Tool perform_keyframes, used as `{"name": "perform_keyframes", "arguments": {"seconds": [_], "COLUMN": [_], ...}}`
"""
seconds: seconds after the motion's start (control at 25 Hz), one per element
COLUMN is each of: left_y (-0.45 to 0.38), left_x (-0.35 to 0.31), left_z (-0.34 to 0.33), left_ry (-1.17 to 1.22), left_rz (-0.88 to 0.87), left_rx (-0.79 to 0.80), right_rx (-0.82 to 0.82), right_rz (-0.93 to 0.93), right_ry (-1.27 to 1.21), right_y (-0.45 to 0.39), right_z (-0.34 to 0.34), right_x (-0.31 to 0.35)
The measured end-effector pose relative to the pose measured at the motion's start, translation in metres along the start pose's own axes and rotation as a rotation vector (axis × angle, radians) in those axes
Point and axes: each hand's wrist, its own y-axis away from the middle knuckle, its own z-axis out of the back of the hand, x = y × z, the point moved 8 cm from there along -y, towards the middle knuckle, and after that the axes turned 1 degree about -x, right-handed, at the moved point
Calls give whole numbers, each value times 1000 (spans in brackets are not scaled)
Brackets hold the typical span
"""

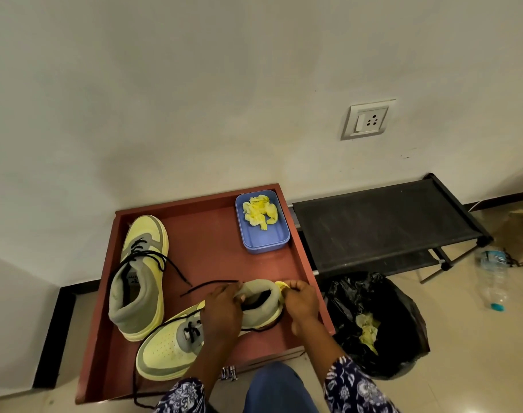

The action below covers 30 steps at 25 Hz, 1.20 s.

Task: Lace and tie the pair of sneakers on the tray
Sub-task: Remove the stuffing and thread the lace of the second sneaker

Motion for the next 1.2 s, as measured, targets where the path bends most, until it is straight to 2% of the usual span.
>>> {"name": "perform_keyframes", "arguments": {"seconds": [0.16, 0.32, 0.44, 0.56, 0.76, 1.04, 1.2], "left_y": [-3, -3, -2, 4, 22, 27, 11], "left_x": [2, 0, -3, -17, -51, -97, -103], "left_z": [-1, 0, 5, 4, 7, 6, 13], "left_ry": [-3, -34, -56, -106, -404, -531, -535], "left_rz": [30, 29, 33, -11, -192, -396, -470], "left_rx": [36, 52, 11, 46, 175, 281, 281], "right_rx": [188, 239, 216, 189, 112, 31, 34], "right_rz": [83, 171, 259, 267, 232, 193, 139], "right_ry": [136, 234, 318, 349, 410, 385, 261], "right_y": [-6, 1, 10, 16, 22, 32, 44], "right_z": [-13, -10, -6, 2, 24, 57, 53], "right_x": [18, 12, 8, 6, 0, -1, -7]}}
